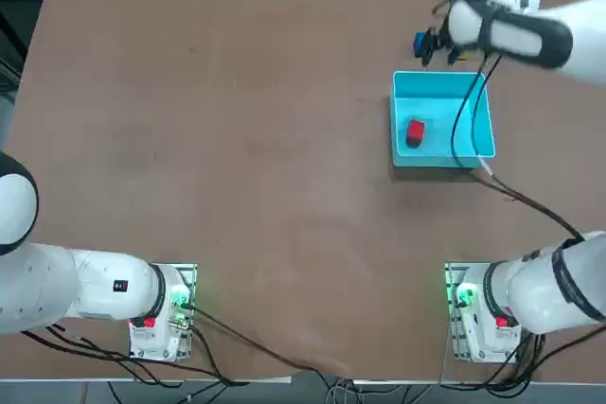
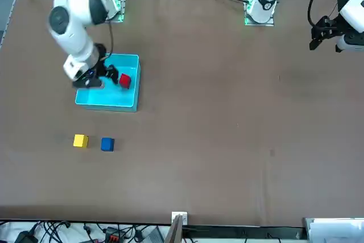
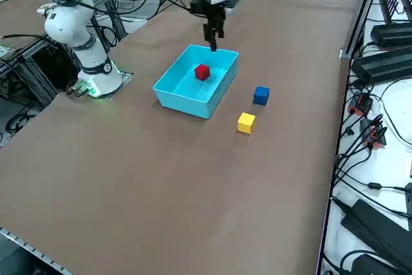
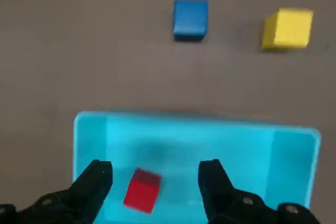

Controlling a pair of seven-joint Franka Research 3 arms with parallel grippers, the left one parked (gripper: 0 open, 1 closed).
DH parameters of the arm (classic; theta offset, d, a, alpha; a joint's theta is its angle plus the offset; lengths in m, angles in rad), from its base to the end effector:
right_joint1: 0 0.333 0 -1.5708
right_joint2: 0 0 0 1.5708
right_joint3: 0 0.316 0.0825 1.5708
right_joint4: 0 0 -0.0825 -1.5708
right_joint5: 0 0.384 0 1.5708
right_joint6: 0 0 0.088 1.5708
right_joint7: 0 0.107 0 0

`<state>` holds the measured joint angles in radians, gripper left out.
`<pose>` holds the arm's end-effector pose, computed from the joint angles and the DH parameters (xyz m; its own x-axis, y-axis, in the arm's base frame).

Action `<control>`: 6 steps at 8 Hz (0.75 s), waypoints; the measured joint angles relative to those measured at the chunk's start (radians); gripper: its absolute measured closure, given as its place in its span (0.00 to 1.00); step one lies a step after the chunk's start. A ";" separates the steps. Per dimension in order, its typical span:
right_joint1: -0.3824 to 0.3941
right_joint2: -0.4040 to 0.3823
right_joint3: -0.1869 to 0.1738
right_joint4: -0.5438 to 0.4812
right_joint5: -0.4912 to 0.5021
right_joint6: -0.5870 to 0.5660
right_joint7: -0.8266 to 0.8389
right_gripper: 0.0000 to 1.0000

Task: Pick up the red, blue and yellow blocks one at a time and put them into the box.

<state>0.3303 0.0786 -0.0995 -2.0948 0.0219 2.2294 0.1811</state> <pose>0.5488 0.1303 0.3902 0.9979 0.0367 0.0536 0.0378 -0.9991 -0.0202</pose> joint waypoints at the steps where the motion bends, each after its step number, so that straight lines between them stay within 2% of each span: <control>1: -0.037 0.089 -0.002 0.104 0.000 -0.007 -0.045 0.00; 3: -0.095 0.253 -0.004 0.253 0.000 -0.008 -0.124 0.00; 6: -0.131 0.427 0.001 0.392 0.003 -0.003 -0.146 0.00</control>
<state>0.1997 0.5054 -0.0990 -1.7029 0.0251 2.2269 0.0352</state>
